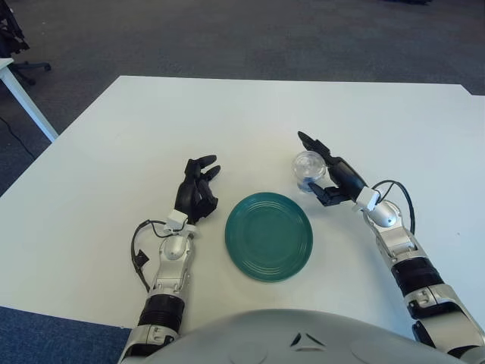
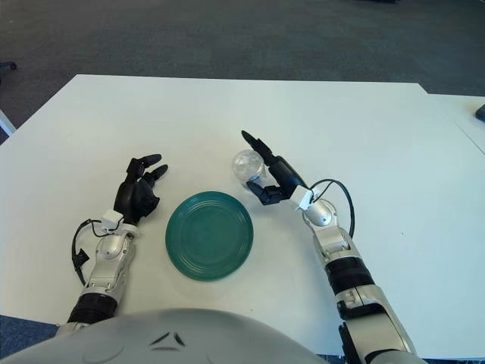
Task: Put the bottle into the plate.
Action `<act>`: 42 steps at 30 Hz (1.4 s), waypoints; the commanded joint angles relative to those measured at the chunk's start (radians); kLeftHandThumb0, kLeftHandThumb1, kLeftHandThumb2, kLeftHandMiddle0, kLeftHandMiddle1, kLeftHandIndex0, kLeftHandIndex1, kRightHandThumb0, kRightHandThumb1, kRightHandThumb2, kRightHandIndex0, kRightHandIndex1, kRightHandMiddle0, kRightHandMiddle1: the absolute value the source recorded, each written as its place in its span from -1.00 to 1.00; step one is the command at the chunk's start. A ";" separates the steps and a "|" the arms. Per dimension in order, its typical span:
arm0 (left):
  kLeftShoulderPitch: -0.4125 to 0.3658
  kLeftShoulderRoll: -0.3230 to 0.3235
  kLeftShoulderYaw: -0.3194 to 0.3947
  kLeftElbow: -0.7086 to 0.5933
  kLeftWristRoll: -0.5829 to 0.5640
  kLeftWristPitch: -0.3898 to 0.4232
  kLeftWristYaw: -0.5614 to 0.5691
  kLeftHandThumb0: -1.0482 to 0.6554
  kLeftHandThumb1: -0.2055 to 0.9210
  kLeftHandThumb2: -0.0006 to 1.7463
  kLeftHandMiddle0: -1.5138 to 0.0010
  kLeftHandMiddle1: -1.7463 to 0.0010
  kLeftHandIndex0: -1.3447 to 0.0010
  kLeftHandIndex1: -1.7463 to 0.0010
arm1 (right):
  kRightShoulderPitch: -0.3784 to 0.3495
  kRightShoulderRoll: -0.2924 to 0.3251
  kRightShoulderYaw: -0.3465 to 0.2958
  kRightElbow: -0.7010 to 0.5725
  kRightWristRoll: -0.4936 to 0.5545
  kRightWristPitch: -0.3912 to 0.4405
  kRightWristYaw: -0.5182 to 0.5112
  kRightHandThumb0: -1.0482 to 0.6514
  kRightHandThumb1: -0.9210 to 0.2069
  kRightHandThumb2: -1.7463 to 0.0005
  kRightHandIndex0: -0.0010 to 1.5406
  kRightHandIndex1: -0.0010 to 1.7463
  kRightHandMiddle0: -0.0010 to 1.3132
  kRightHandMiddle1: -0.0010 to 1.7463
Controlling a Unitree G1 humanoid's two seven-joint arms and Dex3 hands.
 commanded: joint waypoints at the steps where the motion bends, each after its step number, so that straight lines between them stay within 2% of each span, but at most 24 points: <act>1: 0.071 0.008 0.003 0.113 0.007 0.011 -0.008 -0.72 1.00 0.24 0.41 0.48 0.75 -0.23 | -0.026 0.040 -0.021 0.072 0.035 -0.058 0.031 -1.00 -1.00 -0.11 -0.85 -0.99 -0.99 -0.63; 5: 0.070 0.003 0.004 0.107 -0.002 0.026 -0.009 -0.70 1.00 0.23 0.41 0.49 0.73 -0.24 | 0.007 0.098 -0.024 0.028 0.052 -0.102 0.022 -1.00 -1.00 -0.07 -0.81 -0.98 -1.00 -0.53; 11: 0.064 0.003 0.003 0.110 0.001 0.026 -0.007 -0.69 1.00 0.23 0.41 0.49 0.71 -0.24 | 0.011 0.114 -0.040 0.033 0.007 -0.127 -0.007 -1.00 -1.00 -0.05 -0.78 -0.97 -1.00 -0.44; 16: 0.060 0.002 0.001 0.116 -0.002 0.014 -0.010 -0.69 1.00 0.22 0.41 0.49 0.71 -0.23 | 0.014 0.112 -0.048 0.022 -0.021 -0.111 -0.016 -1.00 -1.00 -0.04 -0.77 -0.98 -1.00 -0.42; 39: 0.051 0.002 -0.003 0.135 0.002 -0.008 -0.008 -0.69 1.00 0.22 0.39 0.50 0.69 -0.23 | 0.012 0.102 -0.070 0.016 -0.007 -0.087 -0.004 -1.00 -1.00 -0.06 -0.76 -0.99 -1.00 -0.42; 42: 0.051 0.001 -0.003 0.133 0.000 -0.008 -0.009 -0.69 1.00 0.21 0.40 0.50 0.69 -0.23 | 0.010 0.107 -0.075 0.020 -0.006 -0.082 -0.010 -1.00 -1.00 -0.03 -0.71 -0.98 -1.00 -0.23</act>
